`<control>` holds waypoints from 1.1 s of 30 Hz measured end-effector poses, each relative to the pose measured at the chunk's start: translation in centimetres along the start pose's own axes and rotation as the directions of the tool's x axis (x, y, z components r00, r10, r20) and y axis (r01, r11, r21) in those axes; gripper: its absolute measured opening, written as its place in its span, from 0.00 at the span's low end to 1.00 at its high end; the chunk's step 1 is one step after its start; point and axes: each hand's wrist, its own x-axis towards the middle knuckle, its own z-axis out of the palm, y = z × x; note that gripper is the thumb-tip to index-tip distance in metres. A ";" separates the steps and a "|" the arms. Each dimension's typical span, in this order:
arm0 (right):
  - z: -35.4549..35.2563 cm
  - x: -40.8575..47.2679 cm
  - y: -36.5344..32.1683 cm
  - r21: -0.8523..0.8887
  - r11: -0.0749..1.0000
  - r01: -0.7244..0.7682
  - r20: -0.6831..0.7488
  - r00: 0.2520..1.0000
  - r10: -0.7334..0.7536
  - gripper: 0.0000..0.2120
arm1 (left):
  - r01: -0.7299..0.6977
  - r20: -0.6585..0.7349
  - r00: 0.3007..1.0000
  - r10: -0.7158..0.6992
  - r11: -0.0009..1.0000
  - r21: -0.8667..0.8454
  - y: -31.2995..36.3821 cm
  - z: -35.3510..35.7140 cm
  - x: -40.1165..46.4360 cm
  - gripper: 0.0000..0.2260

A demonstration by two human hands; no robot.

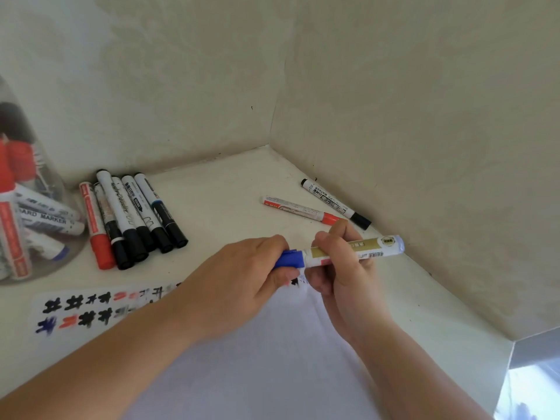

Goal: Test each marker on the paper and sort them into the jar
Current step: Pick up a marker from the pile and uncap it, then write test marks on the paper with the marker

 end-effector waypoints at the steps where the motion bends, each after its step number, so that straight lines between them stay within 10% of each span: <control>1: 0.1 -0.1 0.0 0.022 1.000 -0.009 -0.006 1.000 0.009 0.15 | -0.005 0.007 1.000 0.005 1.000 -0.013 0.1 0.0 0.0 0.17; 6: 0.2 -0.1 0.4 -0.024 0.998 -0.058 0.014 0.998 0.058 0.14 | 0.028 0.031 0.999 -0.028 1.000 -0.002 -0.5 0.1 -0.1 0.16; 13: 0.1 2.5 -0.7 -0.531 0.825 -0.195 0.076 0.958 0.276 0.23 | 0.098 -0.154 0.986 -0.064 0.969 0.226 -1.7 -2.2 -0.2 0.20; 20: -1.5 6.6 0.1 -0.767 0.639 -0.058 -0.091 0.996 -0.019 0.07 | 0.361 -0.388 0.903 -0.184 0.814 0.455 -4.3 -4.0 -0.2 0.10; 27: -1.5 6.8 2.1 -0.987 0.077 0.140 0.117 0.960 -0.255 0.16 | 0.464 -0.313 0.885 -0.345 0.588 0.662 -5.7 -3.3 0.1 0.28; 33: -2.1 7.0 2.3 -0.962 -0.219 0.163 0.213 0.950 -0.228 0.18 | 0.495 -0.364 0.869 -0.336 0.618 0.611 -5.7 -3.9 0.1 0.11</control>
